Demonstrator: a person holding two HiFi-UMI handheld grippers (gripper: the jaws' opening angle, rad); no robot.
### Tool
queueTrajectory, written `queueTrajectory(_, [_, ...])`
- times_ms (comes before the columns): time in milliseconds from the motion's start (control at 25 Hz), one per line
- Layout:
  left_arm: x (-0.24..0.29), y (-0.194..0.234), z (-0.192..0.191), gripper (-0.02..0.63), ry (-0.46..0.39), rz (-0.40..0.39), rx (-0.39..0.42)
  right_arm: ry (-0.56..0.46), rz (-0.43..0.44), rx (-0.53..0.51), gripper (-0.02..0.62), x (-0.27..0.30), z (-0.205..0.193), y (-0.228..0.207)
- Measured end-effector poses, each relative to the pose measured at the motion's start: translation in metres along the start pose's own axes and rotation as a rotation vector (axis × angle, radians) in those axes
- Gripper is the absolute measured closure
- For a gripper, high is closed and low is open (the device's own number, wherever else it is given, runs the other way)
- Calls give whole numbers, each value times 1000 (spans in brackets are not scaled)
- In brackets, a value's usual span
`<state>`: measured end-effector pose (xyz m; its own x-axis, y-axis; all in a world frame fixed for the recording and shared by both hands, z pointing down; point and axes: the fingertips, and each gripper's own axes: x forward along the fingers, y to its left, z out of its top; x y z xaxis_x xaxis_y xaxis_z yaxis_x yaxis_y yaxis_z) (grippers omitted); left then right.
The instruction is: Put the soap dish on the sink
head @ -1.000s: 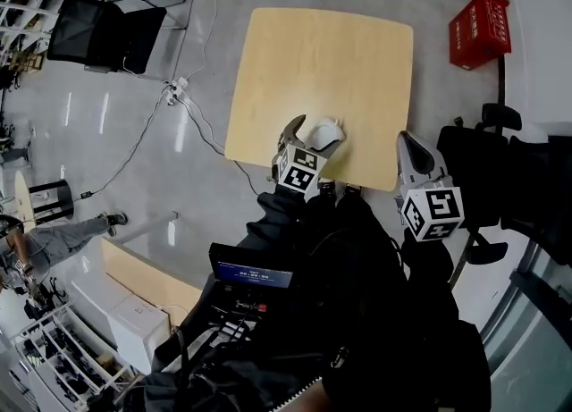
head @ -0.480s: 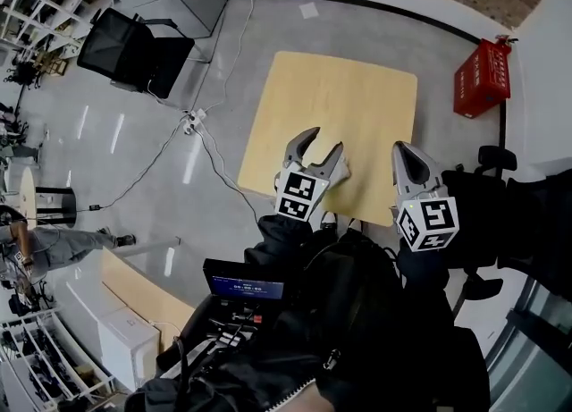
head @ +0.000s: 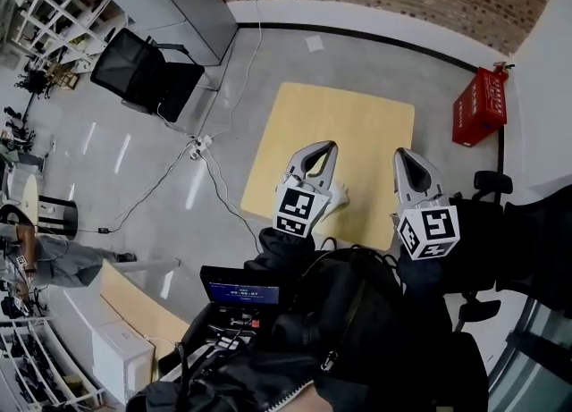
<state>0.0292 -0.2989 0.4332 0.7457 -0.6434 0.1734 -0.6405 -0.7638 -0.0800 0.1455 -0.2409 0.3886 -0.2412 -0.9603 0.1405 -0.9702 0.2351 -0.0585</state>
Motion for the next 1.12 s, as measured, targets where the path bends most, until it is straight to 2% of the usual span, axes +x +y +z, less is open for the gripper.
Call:
queueTrajectory(560, [10, 22, 37, 601, -73, 41, 15, -72, 27, -71, 590, 15, 33, -2])
queueTrajectory(1120, [20, 19, 40, 601, -80, 35, 6, -86, 29, -89, 590, 16, 38, -9])
